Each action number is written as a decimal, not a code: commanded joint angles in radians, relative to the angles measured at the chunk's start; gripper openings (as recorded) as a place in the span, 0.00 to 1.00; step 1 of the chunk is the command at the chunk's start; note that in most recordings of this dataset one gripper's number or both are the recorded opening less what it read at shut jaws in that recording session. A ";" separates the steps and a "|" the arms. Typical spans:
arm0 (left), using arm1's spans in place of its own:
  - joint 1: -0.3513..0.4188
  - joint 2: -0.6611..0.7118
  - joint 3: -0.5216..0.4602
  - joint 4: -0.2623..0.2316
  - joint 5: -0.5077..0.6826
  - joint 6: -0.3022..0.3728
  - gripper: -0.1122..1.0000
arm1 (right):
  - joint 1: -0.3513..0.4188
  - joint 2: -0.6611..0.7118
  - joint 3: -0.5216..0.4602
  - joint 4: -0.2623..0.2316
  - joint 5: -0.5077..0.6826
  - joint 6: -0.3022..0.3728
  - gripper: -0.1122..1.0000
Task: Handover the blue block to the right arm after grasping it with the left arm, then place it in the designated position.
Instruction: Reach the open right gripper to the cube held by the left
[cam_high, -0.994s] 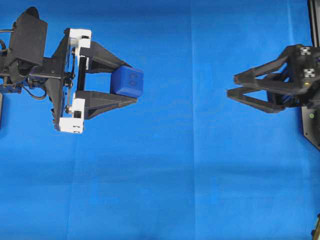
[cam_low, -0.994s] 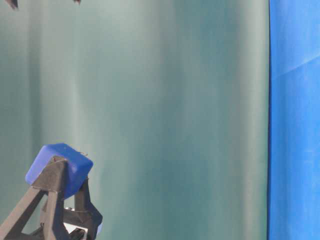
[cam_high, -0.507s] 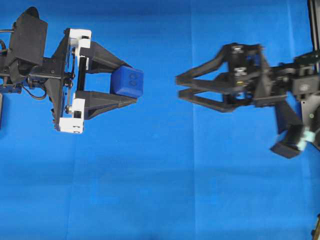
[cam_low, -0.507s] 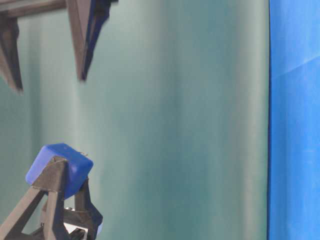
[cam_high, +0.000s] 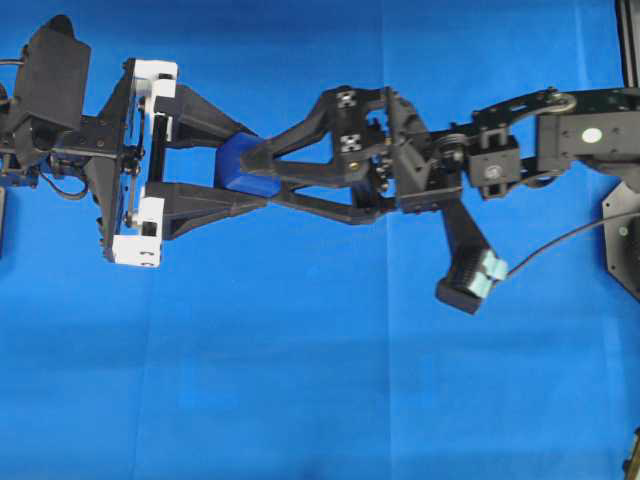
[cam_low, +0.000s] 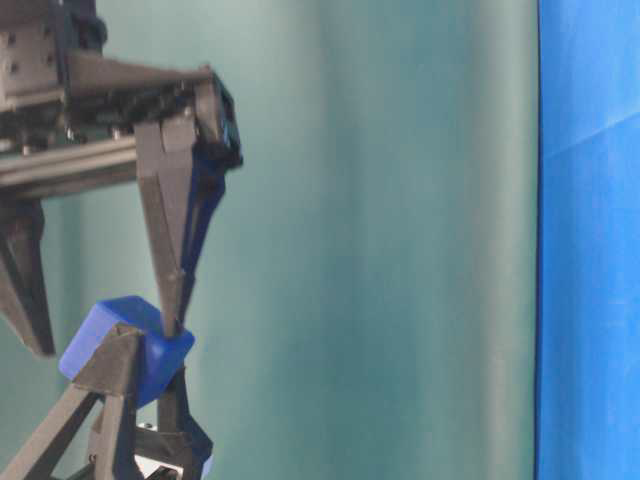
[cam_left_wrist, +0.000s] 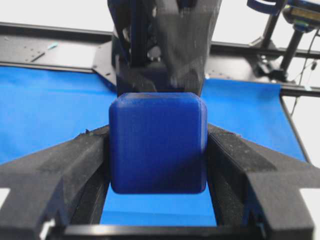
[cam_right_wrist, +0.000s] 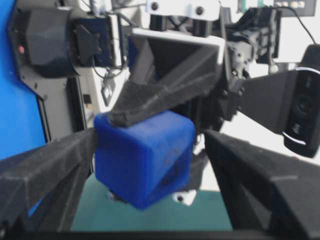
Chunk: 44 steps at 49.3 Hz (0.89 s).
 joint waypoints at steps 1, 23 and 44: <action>-0.002 -0.015 -0.009 0.000 -0.008 -0.002 0.54 | -0.002 0.006 -0.051 0.003 -0.006 0.002 0.97; -0.002 -0.015 -0.008 0.002 -0.008 0.000 0.54 | -0.002 0.021 -0.067 0.003 0.002 0.003 0.97; -0.002 -0.015 -0.008 0.002 -0.003 -0.002 0.54 | 0.002 0.021 -0.071 0.009 0.052 0.054 0.60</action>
